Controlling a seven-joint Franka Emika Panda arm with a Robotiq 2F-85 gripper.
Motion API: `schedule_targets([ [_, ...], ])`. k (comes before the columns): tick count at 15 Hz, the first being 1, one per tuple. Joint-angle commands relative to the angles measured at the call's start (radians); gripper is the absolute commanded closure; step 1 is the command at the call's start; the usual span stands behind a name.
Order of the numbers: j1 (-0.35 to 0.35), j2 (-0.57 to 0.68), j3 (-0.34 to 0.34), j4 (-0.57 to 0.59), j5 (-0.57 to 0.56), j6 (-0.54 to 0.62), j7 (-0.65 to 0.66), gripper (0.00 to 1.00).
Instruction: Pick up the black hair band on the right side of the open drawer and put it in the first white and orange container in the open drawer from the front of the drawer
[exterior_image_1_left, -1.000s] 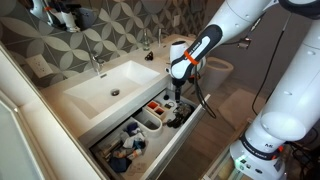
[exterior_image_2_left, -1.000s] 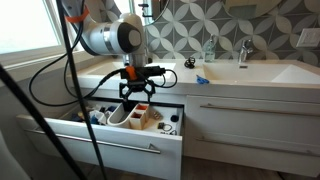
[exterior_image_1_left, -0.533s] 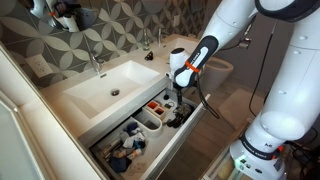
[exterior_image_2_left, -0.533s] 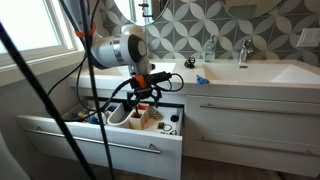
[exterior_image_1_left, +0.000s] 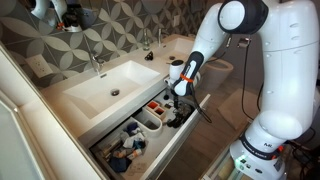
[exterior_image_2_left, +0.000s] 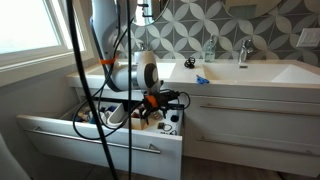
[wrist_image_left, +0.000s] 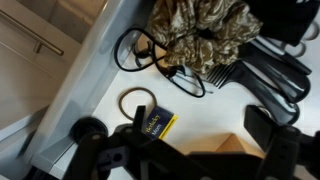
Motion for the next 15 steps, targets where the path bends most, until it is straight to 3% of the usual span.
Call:
schedule_targets([
  [1,-0.04,0.131,0.021,0.113,-0.006,0.041,0.017,0.0],
  [3,-0.056,0.181,0.029,0.162,-0.005,0.029,0.013,0.0],
  [4,-0.045,0.119,0.021,0.1,-0.021,0.017,0.015,0.0],
  [9,-0.048,0.137,0.023,0.117,-0.021,0.017,0.015,0.0],
  [15,0.051,0.205,-0.083,0.14,-0.102,0.072,0.07,0.0],
])
